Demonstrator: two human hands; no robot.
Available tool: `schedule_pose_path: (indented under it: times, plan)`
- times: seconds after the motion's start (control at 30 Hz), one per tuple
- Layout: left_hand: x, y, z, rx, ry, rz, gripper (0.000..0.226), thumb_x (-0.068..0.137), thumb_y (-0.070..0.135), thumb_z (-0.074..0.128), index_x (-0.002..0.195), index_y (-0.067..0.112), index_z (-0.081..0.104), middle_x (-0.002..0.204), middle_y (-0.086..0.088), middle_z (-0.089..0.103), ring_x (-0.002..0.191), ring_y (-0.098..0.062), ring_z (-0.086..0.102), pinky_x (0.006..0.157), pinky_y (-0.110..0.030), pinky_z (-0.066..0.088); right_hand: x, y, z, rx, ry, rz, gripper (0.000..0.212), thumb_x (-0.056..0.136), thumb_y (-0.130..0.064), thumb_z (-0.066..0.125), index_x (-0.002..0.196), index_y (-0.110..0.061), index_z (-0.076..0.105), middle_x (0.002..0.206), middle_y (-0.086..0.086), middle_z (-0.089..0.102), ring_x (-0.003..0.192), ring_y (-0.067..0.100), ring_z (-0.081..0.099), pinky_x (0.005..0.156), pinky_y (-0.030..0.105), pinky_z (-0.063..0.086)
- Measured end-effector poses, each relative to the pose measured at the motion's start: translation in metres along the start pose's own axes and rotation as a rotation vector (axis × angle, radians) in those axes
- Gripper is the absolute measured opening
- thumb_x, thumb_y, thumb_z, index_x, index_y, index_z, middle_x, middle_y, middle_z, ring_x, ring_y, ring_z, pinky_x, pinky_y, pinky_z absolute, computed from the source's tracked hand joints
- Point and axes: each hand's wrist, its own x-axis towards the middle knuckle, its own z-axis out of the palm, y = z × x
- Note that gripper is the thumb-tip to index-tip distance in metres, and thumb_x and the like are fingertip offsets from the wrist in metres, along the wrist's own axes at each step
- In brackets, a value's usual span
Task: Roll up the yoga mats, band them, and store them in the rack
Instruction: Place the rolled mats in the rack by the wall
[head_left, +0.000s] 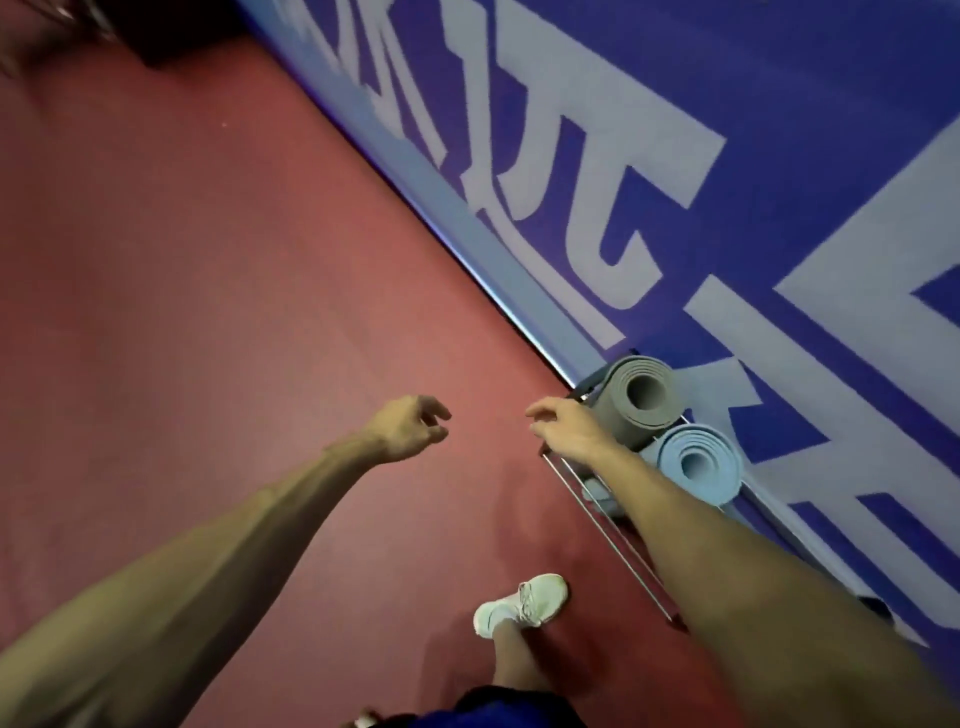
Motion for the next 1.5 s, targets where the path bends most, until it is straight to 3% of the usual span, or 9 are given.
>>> schedule_pose_path:
  times: [0.27,0.53,0.67,0.77,0.83,1.0,1.1,1.23,1.5]
  plan:
    - [-0.181,-0.215,-0.017,-0.055,0.246,-0.203,0.036,0.089,0.032,0.056,0.121,0.017,0.063,0.115,-0.006,0.065,0.098,-0.023,0.062,0.079,-0.026,0.046,-0.067,-0.16,0.174,-0.406,-0.282,-0.324,0.033,0.091,-0.032,0.062,0.12,-0.017,0.065,0.116,0.0,0.066,0.106,0.015,0.06,0.091,0.023,0.042]
    - [-0.433,-0.401,-0.017,-0.13,0.5,-0.521,0.032,0.081,0.047,0.052,0.099,0.026,0.068,0.097,0.002,0.069,0.092,-0.021,0.063,0.082,-0.033,0.052,-0.171,-0.319,0.391,-0.701,-0.492,-0.696,0.031,0.094,-0.027,0.056,0.121,-0.013,0.064,0.121,0.006,0.066,0.113,0.02,0.059,0.095,0.03,0.045]
    - [-0.543,-0.46,0.005,-0.225,0.602,-0.685,0.012,0.082,0.037,0.056,0.077,0.029,0.062,0.074,0.008,0.062,0.08,-0.017,0.06,0.073,-0.029,0.049,-0.221,-0.378,0.483,-0.805,-0.628,-0.858,0.032,0.094,-0.028,0.057,0.122,-0.013,0.063,0.121,0.005,0.066,0.113,0.02,0.059,0.094,0.028,0.043]
    - [-0.6,-0.49,0.027,-0.29,0.671,-0.787,0.02,0.081,0.035,0.056,0.068,0.021,0.058,0.073,-0.003,0.06,0.069,-0.017,0.052,0.06,-0.028,0.041,-0.248,-0.408,0.546,-0.906,-0.711,-0.94,0.032,0.094,-0.027,0.056,0.123,-0.014,0.063,0.123,0.006,0.066,0.115,0.021,0.059,0.095,0.027,0.043]
    - [-0.625,-0.51,0.039,-0.336,0.694,-0.865,0.022,0.085,0.032,0.058,0.078,0.012,0.064,0.078,-0.006,0.063,0.072,-0.019,0.053,0.058,-0.028,0.039,-0.257,-0.421,0.583,-0.962,-0.765,-0.971,0.033,0.094,-0.027,0.056,0.124,-0.014,0.063,0.123,0.005,0.066,0.115,0.021,0.059,0.095,0.027,0.043]
    - [-0.656,-0.57,0.057,-0.45,0.667,-0.96,0.031,0.074,0.049,0.055,0.088,0.025,0.068,0.073,0.016,0.06,0.08,-0.016,0.06,0.077,-0.034,0.052,-0.259,-0.449,0.67,-1.039,-0.921,-0.97,0.035,0.094,-0.025,0.057,0.127,-0.011,0.06,0.125,0.006,0.064,0.114,0.021,0.059,0.092,0.024,0.042]
    - [-0.659,-0.614,0.049,-0.427,0.609,-0.977,0.021,0.082,0.038,0.06,0.096,0.025,0.069,0.089,0.006,0.065,0.09,-0.017,0.061,0.082,-0.032,0.051,-0.247,-0.47,0.722,-1.031,-0.974,-0.94,0.036,0.094,-0.025,0.057,0.127,-0.012,0.059,0.127,0.004,0.063,0.116,0.019,0.058,0.087,0.021,0.038]
    - [-0.656,-0.682,0.014,-0.331,0.512,-1.009,0.033,0.086,0.038,0.058,0.116,0.024,0.063,0.112,0.0,0.06,0.107,-0.019,0.057,0.096,-0.031,0.042,-0.224,-0.511,0.786,-0.944,-0.979,-0.884,0.036,0.093,-0.025,0.056,0.127,-0.013,0.061,0.128,0.004,0.063,0.117,0.019,0.057,0.091,0.022,0.039]
    - [-0.654,-0.793,-0.067,-0.432,0.459,-0.993,0.06,0.069,0.048,0.045,0.121,0.022,0.059,0.114,-0.003,0.055,0.11,-0.022,0.055,0.097,-0.037,0.044,-0.196,-0.59,0.864,-0.868,-0.977,-0.757,0.037,0.094,-0.027,0.057,0.128,-0.012,0.06,0.127,0.004,0.063,0.119,0.019,0.056,0.095,0.023,0.039]
